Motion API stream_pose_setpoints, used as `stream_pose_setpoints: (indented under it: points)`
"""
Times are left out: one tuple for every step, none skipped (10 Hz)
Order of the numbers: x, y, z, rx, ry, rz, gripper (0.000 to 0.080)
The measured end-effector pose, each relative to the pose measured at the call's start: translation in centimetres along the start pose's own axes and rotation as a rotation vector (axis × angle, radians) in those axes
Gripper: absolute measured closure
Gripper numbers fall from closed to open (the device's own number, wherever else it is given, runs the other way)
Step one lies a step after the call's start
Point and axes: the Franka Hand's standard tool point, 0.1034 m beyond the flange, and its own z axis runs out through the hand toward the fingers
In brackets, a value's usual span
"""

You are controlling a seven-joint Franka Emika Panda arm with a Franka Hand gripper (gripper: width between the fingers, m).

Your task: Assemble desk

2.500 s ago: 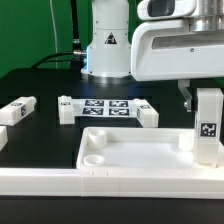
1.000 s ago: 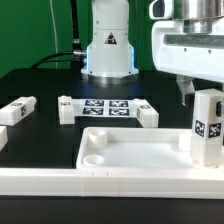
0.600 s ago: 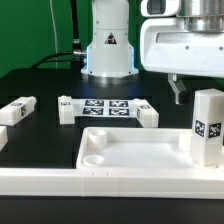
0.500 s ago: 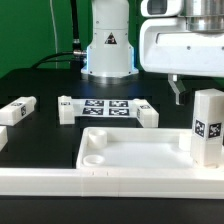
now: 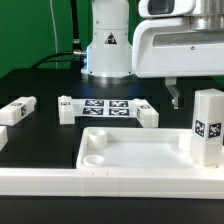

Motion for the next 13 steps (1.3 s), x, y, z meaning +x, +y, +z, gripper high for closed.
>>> stream_pose_setpoints:
  points:
    - [-0.03, -0.06, 0.03, 0.0, 0.0, -0.07, 0.0151]
    - [-0.03, -0.06, 0.03, 0.0, 0.0, -0.129, 0.0151]
    - [0.01, 0.0, 0.0, -0.006, 0.001, -0.247, 0.0151]
    - [0.03, 0.05, 0.0, -0.012, 0.001, -0.321, 0.0151]
    - [0.03, 0.05, 0.0, -0.011, 0.001, -0.335, 0.0151]
    - [0.02, 0.05, 0.01, -0.011, 0.001, -0.333, 0.0239]
    - [0.02, 0.06, 0.01, -0.011, 0.001, -0.333, 0.0421]
    - [0.02, 0.06, 0.01, -0.011, 0.001, -0.33, 0.0421]
    - [0.03, 0.08, 0.01, -0.011, 0.001, -0.313, 0.0511]
    - [0.03, 0.08, 0.01, -0.011, 0.001, -0.314, 0.0511]
    - [0.03, 0.07, 0.01, -0.01, 0.001, -0.295, 0.0511]
    - [0.05, 0.13, 0.0, -0.009, 0.001, -0.215, 0.0511]
    - [0.07, 0.19, 0.02, -0.005, 0.001, -0.104, 0.0511]
